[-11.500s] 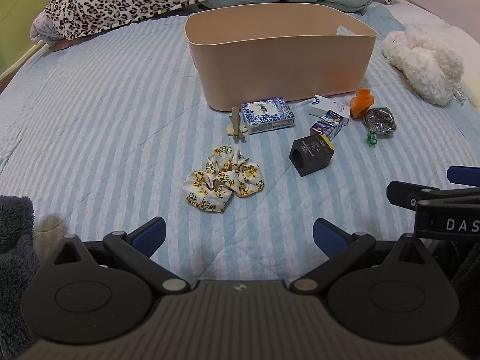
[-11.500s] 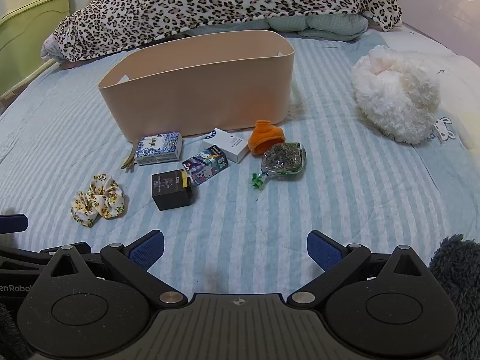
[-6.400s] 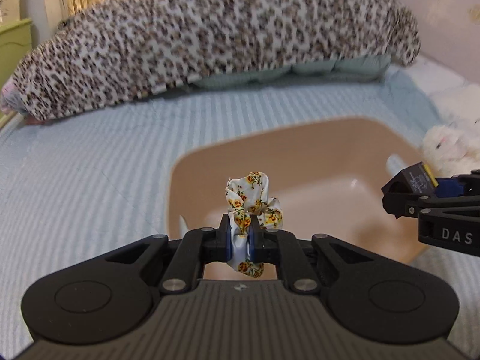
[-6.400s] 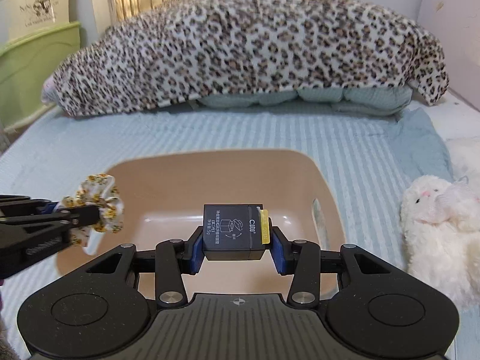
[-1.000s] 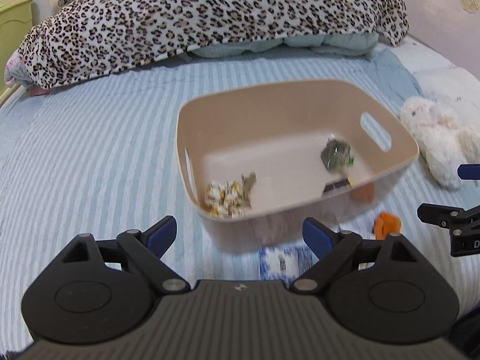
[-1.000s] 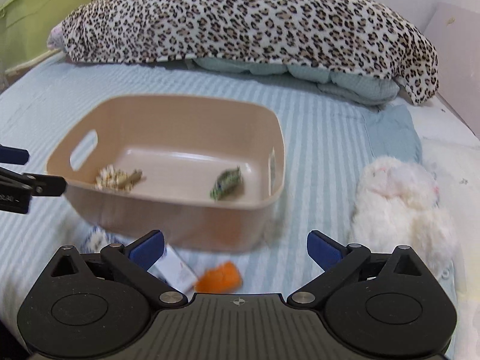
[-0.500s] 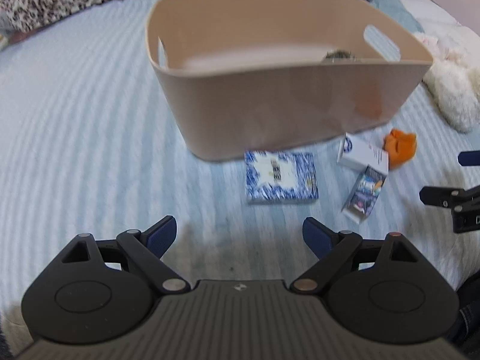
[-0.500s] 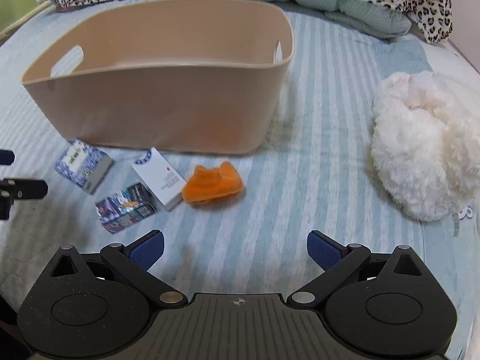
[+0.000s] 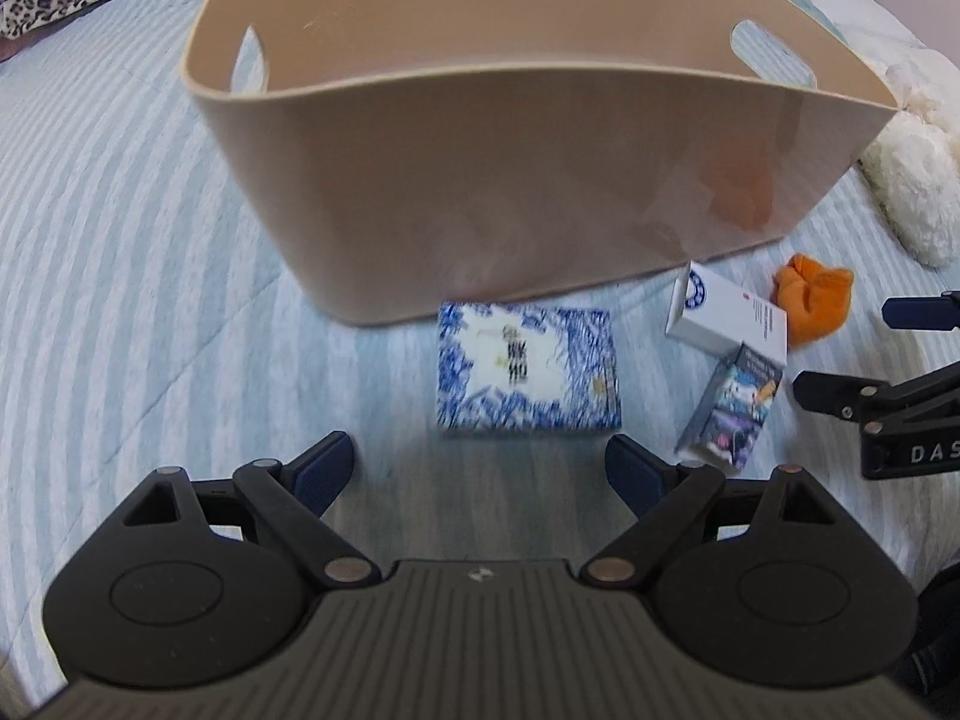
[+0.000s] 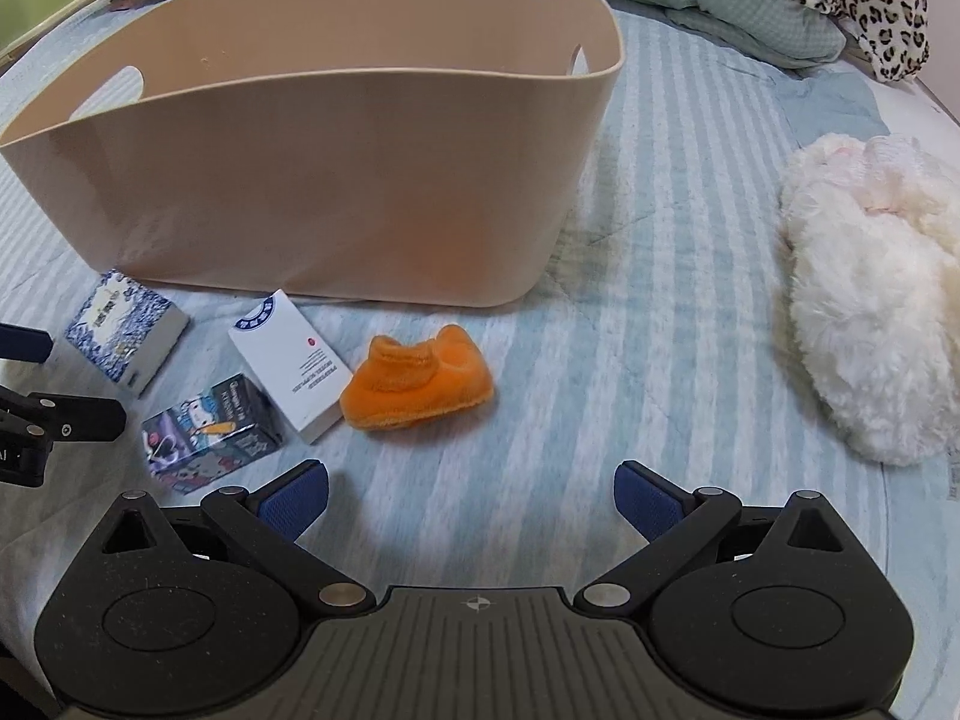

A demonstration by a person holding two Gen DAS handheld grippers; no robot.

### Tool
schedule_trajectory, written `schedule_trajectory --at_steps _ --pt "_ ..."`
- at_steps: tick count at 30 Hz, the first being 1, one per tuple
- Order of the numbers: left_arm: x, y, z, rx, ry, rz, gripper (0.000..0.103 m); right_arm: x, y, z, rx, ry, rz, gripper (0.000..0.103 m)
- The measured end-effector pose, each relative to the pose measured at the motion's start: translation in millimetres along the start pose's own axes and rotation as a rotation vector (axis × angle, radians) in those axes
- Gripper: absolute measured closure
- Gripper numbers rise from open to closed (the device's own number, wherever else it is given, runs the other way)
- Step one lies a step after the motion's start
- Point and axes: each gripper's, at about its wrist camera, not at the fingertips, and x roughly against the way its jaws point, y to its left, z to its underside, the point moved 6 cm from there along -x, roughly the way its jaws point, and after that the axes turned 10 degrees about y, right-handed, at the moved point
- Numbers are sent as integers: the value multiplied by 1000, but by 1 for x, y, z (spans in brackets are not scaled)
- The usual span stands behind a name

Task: Organize objects
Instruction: 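Grasp the blue-and-white box with the left tool while the right tool grasps the orange cloth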

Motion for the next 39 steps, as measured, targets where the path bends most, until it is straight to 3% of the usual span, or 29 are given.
schedule_trajectory --at_steps 11,17,20,23,27,30,34,39 --pt "-14 -5 -17 -15 -25 -12 3 -9 3 -19 21 -67 -15 1" --pt "-14 -9 -23 9 -43 -3 0 -10 10 -26 40 -104 -49 12" --pt "-13 -6 -27 20 -60 -7 1 -11 13 -28 52 -107 -59 22" --pt "-12 2 -29 47 -70 -6 16 -10 14 -27 62 -114 -69 37" --pt "-9 3 -27 48 -80 -17 37 -10 12 -26 61 -111 -78 72" --pt "-7 4 -27 51 -81 -26 54 -9 13 -24 57 -99 -73 83" --pt "-3 2 -24 49 -74 -26 55 -4 13 -18 67 -103 -64 90" --pt "3 2 -18 54 -56 -30 55 4 4 -10 15 -110 -80 93"
